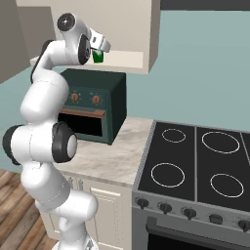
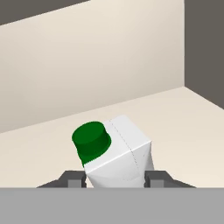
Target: Pick the milk from the counter and place it in the open cabinet.
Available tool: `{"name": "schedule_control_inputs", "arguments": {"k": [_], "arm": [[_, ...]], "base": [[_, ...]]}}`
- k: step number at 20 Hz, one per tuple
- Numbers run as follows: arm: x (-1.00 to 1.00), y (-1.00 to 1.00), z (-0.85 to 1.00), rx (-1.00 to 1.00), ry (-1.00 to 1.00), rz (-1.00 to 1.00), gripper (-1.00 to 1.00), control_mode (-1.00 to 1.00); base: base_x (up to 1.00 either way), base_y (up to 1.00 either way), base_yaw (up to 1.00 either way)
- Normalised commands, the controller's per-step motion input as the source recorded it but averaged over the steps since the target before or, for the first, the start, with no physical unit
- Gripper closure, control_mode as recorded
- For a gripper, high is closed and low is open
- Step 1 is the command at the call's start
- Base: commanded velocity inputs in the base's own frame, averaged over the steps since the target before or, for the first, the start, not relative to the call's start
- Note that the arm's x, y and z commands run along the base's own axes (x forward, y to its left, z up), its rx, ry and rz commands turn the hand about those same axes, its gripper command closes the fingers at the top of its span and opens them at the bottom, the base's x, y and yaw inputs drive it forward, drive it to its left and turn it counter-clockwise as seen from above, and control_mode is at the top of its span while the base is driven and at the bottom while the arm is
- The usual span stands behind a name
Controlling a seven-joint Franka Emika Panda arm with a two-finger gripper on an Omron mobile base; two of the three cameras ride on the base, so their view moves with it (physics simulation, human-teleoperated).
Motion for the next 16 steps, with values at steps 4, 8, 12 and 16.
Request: {"name": "schedule_control_inputs", "arguments": {"k": [4, 8, 12, 16], "arm": [[0.35, 0.0, 0.0, 0.0, 0.03, -0.02, 1.0, -1.0], [0.37, 0.0, 0.0, 0.0, 0.02, -0.02, 1.0, -1.0], [0.36, 0.0, -0.06, 0.0, 0.01, -0.03, 1.0, -1.0], [0.17, 0.0, -0.13, 0.0, 0.0, -0.01, 1.0, -1.0]], "base": [[0.0, 0.0, 0.0], [0.0, 0.0, 0.0], [0.0, 0.0, 0.0], [0.0, 0.0, 0.0]]}}
